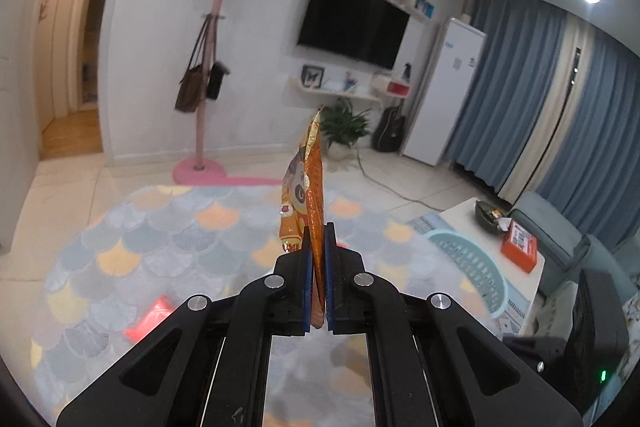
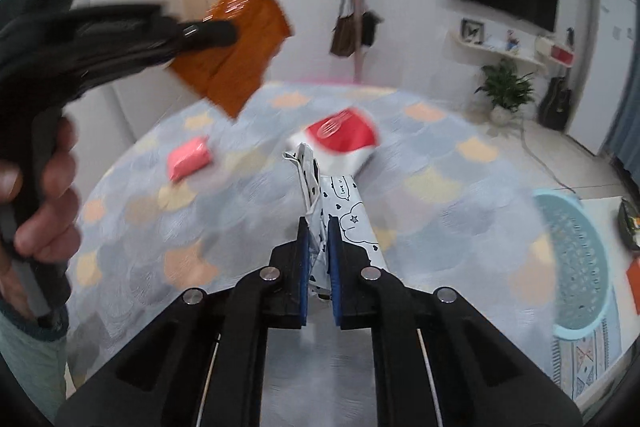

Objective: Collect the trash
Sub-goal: 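Carry the snack bag and paper with both tools over the basket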

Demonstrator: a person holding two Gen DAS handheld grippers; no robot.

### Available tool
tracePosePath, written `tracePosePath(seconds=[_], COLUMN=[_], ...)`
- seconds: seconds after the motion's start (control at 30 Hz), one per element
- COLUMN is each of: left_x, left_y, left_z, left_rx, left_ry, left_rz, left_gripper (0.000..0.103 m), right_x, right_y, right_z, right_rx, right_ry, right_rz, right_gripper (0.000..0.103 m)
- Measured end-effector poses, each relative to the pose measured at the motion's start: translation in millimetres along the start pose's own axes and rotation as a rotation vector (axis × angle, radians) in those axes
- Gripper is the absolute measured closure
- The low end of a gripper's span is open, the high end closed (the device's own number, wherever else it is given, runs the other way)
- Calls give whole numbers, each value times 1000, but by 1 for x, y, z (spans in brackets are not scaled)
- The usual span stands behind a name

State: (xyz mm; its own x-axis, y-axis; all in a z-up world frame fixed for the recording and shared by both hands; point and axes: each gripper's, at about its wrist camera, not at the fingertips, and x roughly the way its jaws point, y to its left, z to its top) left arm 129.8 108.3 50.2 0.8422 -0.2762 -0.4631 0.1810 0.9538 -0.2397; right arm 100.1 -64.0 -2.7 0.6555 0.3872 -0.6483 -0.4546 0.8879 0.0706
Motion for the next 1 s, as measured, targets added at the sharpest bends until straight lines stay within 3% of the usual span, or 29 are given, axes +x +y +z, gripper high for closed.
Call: tracePosePath(seconds=[0.23, 0.5, 0.63, 0.7, 0.87, 1.0], left_x=[-17, 24, 62, 82, 140, 177], left_y=[-66, -155, -190, -204, -226, -241], left_z=[6, -7, -12, -15, -24, -37], left_rx=[78, 170, 173, 172, 105, 85], left_ry=[-50, 13, 78, 114, 261, 329], left_rz=[-65, -194, -273, -297, -439, -458], left_gripper=[100, 100, 100, 100, 100, 100], right_x=[-48, -69, -71, -70, -69, -64], right_y=[-64, -150, -199, -222, -281, -311], right_z=[10, -2, -15, -20, -37, -49], right_rx=[99, 266, 352, 401, 545, 599], right_ry=[-111, -128, -113, -101, -76, -57], right_rz=[-114, -223, -279, -277, -272, -298], right_gripper=[96, 96, 96, 96, 96, 96])
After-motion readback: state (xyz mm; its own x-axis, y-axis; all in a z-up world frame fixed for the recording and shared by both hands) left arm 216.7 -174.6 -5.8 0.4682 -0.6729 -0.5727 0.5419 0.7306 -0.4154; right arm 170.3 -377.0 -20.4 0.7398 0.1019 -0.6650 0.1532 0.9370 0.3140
